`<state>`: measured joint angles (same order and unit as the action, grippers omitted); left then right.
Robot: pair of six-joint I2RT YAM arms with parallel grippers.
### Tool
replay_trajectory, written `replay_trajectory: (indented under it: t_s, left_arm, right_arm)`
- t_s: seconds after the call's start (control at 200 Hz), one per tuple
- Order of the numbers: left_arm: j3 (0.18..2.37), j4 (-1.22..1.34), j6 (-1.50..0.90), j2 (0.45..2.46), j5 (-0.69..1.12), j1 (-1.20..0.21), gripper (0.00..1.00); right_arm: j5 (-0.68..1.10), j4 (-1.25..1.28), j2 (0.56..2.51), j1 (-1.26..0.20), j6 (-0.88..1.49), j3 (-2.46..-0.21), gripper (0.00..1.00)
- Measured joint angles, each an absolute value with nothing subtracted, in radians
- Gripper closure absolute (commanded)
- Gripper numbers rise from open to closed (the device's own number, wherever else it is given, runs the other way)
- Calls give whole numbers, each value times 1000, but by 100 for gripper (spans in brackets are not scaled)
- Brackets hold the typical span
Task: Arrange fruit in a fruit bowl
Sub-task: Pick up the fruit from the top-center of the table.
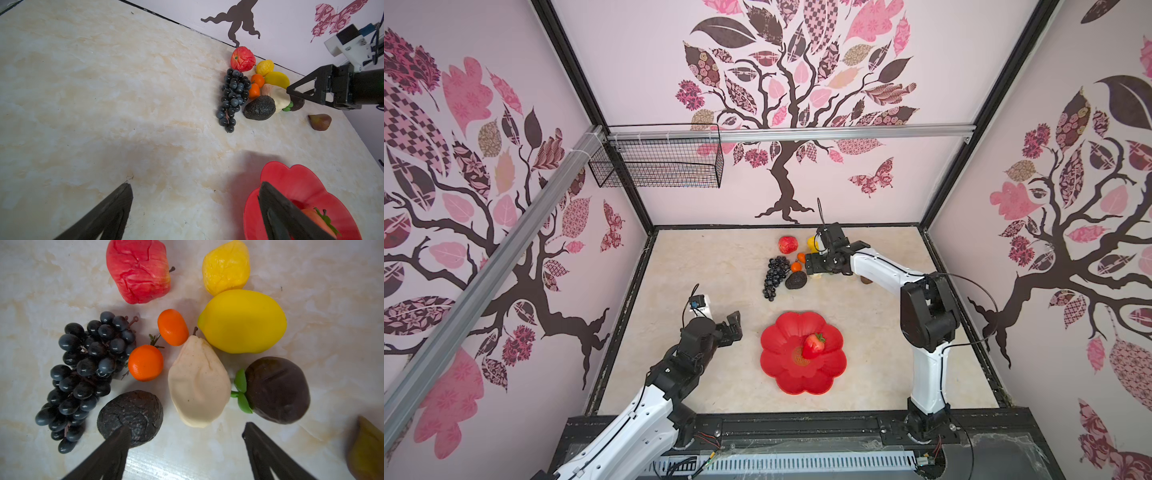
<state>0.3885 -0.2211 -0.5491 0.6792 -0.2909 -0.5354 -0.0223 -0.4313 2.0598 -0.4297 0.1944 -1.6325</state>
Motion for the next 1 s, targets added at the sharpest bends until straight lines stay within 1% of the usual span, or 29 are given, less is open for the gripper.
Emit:
replay_trajectory:
  t_s: [0.175,0.5,0.645,0.83,0.995]
  left_arm:
    - [389,-220,-549,696,-291,-535,2]
    - [389,-216,-549,719,-291,-535,2]
    - [389,-211,-549,725,-291,-535,2]
    - [389,-210,-549,729,-290,-535,2]
    - [389,-210,-549,729,-290,-535,2]
  right_arm:
    - [-29,-466,2127,-430,175,-1702,17]
    - [-61,-520,2233,-430,154,-1824,25]
    - [-71,-537,2252,-429,153,-1839,26]
    - [-81,-551,2271,-430,149,-1851,23]
    - [-84,-559,2287,-430,149,-1861,23]
